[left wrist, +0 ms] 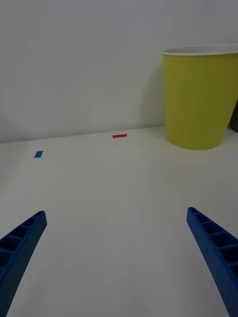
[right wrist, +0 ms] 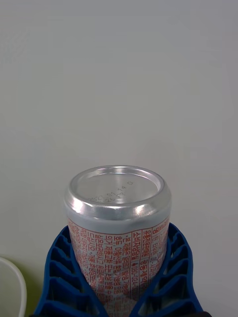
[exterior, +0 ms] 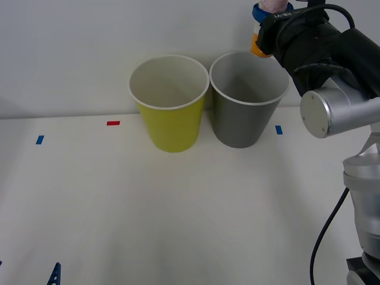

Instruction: Put cans in the gray bin and PET bottles in the light green bin.

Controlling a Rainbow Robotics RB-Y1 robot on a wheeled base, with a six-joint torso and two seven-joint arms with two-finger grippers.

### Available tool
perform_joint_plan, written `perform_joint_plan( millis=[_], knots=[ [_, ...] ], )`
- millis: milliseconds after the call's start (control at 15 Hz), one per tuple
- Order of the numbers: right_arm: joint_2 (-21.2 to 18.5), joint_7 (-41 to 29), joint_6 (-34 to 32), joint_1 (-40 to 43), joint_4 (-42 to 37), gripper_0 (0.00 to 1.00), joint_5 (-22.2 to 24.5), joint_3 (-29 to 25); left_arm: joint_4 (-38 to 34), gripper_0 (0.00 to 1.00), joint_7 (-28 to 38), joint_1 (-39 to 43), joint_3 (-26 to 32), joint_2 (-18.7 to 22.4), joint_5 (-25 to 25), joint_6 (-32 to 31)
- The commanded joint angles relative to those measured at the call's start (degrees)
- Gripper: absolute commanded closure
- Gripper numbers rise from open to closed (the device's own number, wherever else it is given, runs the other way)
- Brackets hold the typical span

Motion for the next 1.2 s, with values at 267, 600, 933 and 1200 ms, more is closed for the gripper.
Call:
perform_joint_plan(
  millis=[267, 600, 933, 1200],
  knots=[
    [-0.01, -0.55, -3.37, -1.97, 4.79, 1.00, 1.31, 1.43, 0.00, 0.03, 0.00, 0.00, 0.00, 0.00, 0.00, 0.00],
    [0.43, -0.81, -3.37, -2.06, 4.96, 0.00, 3.33, 2.13, 0.00, 0.03, 0.00, 0.00, 0.00, 0.00, 0.00, 0.00],
    [1.49, -1.34, -3.37, -1.88, 4.96, 0.00, 4.30, 2.49, 0.00, 0.03, 0.00, 0.00, 0.00, 0.00, 0.00, 0.00],
    [1.49, -1.42, -3.46, -1.71, 4.88, 0.00, 4.92, 2.40, 0.00, 0.03, 0.00, 0.00, 0.00, 0.00, 0.00, 0.00]
  ],
)
